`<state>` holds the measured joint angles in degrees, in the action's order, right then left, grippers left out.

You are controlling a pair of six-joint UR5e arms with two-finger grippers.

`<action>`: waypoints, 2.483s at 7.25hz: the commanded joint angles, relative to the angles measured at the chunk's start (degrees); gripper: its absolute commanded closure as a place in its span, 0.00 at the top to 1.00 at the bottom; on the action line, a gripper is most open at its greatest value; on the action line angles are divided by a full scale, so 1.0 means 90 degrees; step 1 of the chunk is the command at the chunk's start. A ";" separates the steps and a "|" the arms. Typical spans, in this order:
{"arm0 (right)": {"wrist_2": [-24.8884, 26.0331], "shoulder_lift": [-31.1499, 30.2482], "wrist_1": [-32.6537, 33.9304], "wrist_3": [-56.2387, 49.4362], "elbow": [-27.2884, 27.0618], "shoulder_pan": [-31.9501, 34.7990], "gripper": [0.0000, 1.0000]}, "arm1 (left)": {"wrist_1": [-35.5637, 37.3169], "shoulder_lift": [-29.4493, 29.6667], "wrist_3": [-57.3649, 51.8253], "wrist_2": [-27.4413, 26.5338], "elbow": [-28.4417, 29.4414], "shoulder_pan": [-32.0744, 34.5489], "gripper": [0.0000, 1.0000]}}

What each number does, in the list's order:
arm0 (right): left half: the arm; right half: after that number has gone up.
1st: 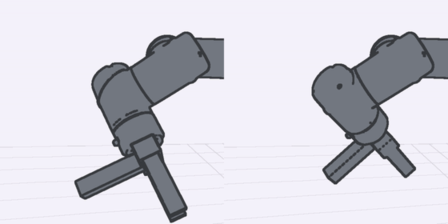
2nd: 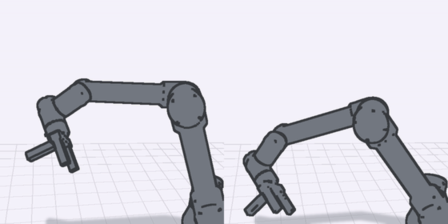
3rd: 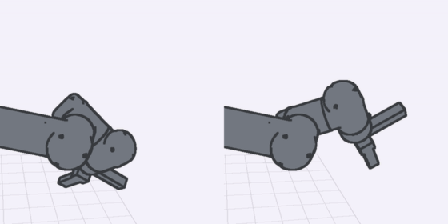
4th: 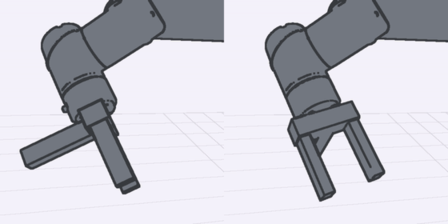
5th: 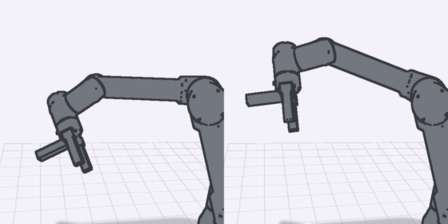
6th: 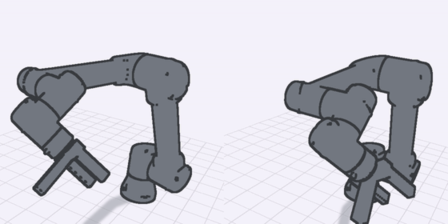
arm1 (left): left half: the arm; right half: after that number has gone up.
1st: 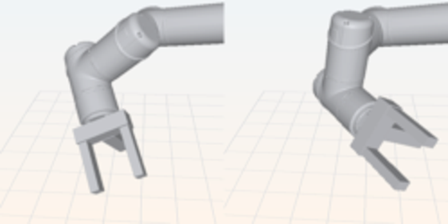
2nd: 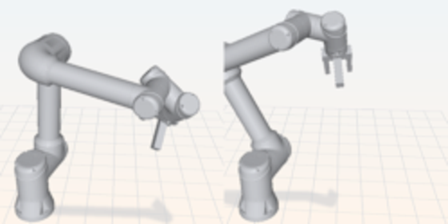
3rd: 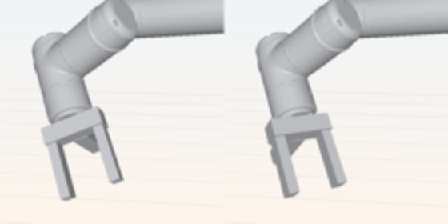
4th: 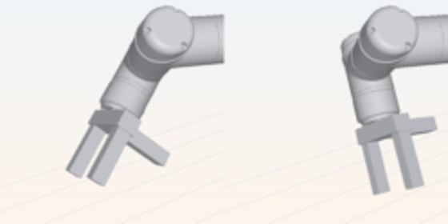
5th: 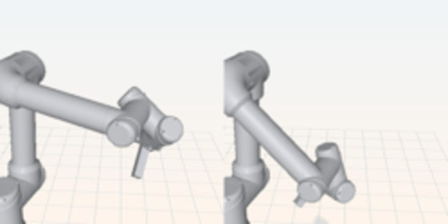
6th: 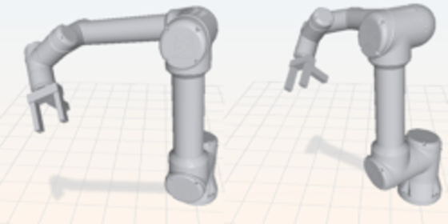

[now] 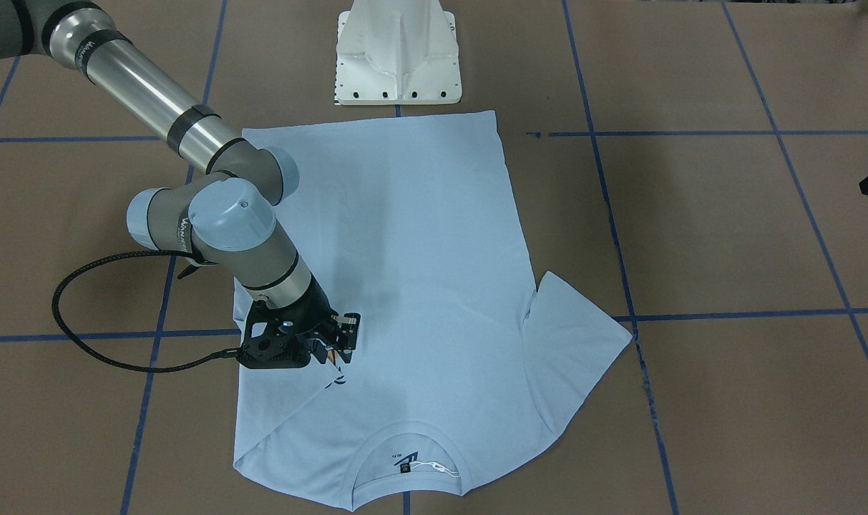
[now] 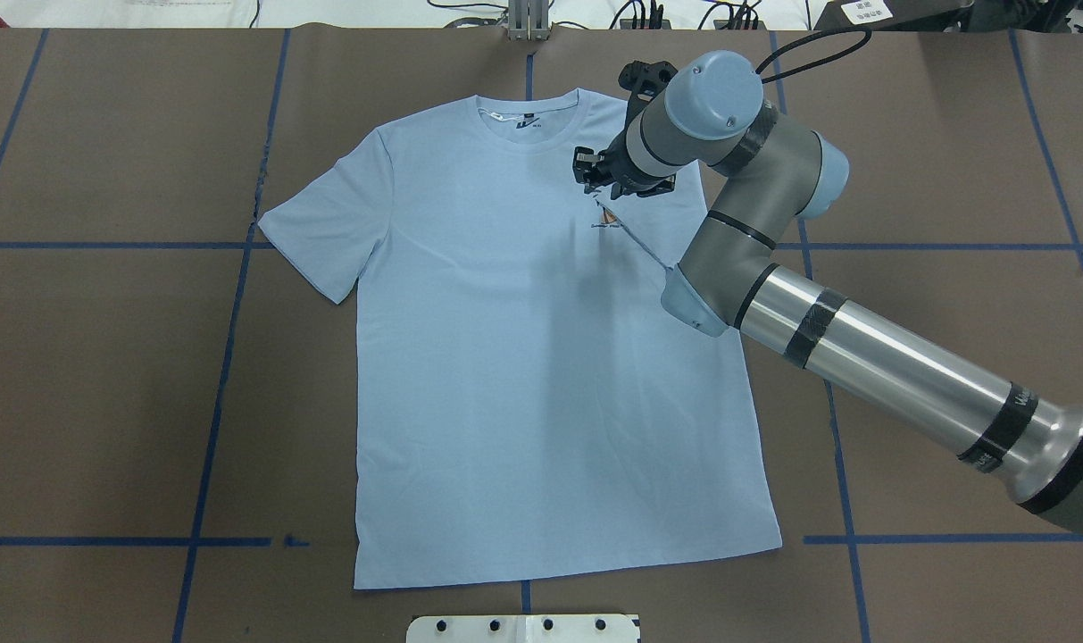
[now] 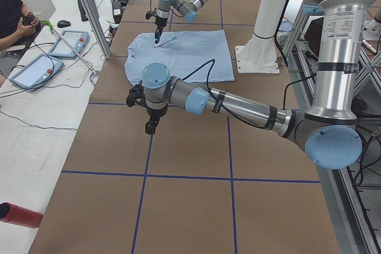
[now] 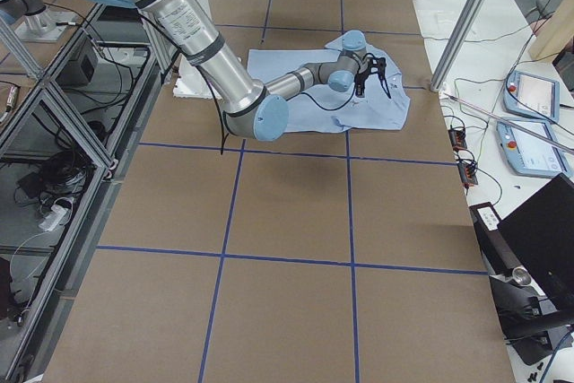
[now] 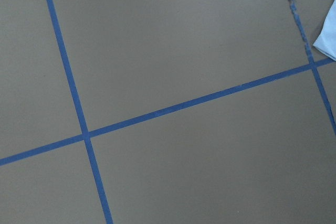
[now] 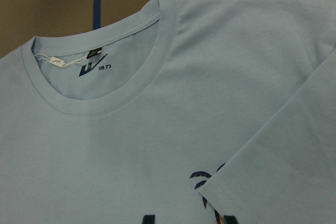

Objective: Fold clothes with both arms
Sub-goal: 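Fold the grasped sleeve inward over the shirt chest with the right gripper, then release the sleeve and retract the right gripper while the left arm approaches, then lower the left gripper onto the other sleeve and grasp its edge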

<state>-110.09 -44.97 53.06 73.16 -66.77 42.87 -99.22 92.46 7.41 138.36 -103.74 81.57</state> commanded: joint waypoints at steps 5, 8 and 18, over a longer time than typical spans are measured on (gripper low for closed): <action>-0.1221 -0.2001 -0.0124 -0.0305 -0.1935 0.0937 1.00 | -0.2295 0.2292 0.5267 -0.1797 0.1855 -0.2905 1.00; -0.1856 -0.2940 -0.0347 -0.1359 -0.2044 0.1436 1.00 | -0.2509 0.2781 0.5533 -0.2567 0.2939 -0.3301 0.89; -0.1908 -0.2982 -0.0417 -0.1625 -0.1927 0.1467 1.00 | -0.2979 0.2930 0.5475 -0.2610 0.3519 -0.3565 0.41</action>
<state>-127.27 -71.78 49.31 58.57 -84.08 56.07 -125.97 118.96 56.69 114.94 -72.09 49.81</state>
